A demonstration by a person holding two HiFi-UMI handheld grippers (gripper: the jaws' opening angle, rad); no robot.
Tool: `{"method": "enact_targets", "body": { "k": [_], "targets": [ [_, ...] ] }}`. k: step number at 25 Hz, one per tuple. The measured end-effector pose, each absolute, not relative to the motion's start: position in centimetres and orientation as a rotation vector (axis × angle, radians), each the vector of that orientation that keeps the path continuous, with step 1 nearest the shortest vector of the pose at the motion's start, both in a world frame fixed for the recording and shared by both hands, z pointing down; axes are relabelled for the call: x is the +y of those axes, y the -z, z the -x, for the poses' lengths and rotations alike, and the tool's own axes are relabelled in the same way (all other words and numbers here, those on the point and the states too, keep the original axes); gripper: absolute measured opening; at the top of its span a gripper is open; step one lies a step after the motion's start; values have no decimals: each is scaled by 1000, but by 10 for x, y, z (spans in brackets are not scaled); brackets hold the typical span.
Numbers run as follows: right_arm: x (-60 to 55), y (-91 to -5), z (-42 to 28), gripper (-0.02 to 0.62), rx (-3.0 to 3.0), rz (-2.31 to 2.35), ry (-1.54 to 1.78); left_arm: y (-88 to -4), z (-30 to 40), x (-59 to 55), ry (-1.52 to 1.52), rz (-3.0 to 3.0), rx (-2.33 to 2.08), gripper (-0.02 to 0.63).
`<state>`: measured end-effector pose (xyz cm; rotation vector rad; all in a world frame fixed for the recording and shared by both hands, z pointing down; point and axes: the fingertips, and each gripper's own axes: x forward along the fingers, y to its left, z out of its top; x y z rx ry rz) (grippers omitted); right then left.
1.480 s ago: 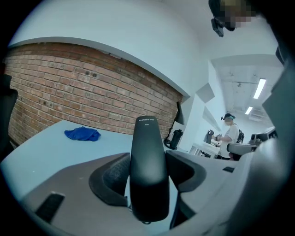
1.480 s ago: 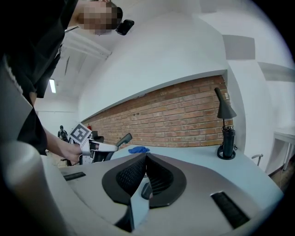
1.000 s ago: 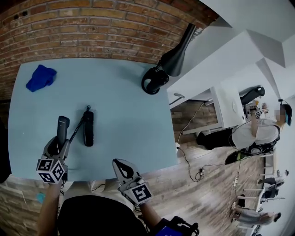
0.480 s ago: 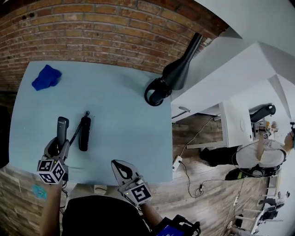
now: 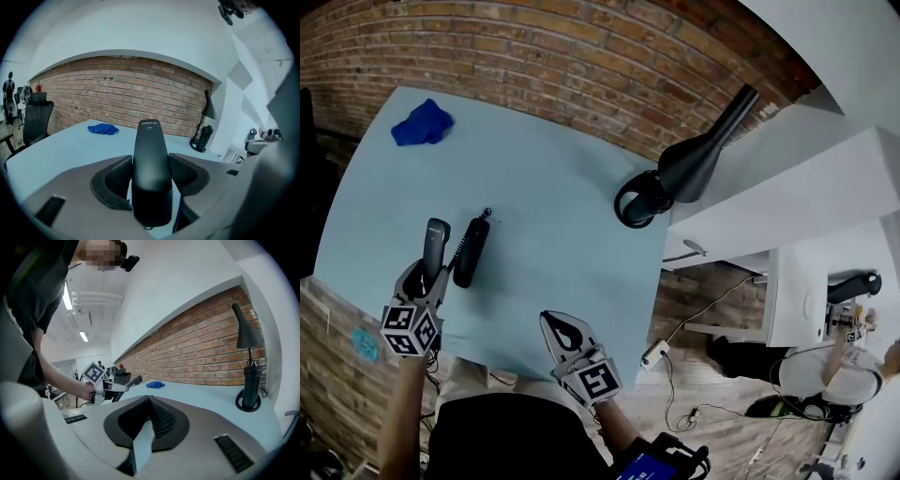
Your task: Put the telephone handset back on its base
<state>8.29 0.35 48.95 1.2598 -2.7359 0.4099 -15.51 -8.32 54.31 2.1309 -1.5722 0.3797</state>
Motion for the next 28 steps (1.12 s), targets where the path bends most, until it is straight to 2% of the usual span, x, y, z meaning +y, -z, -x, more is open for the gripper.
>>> {"method": "enact_targets", "body": {
  "k": [11,28],
  "targets": [
    [18,-509,-121,12,-2689,-1259,-465,-586,120,-98,-470,-2113,-1586,273],
    [31,-526,-157,12,-2602,-1346,-491,-660,114,-125,-623,-1995,-1572,273]
  ]
}}
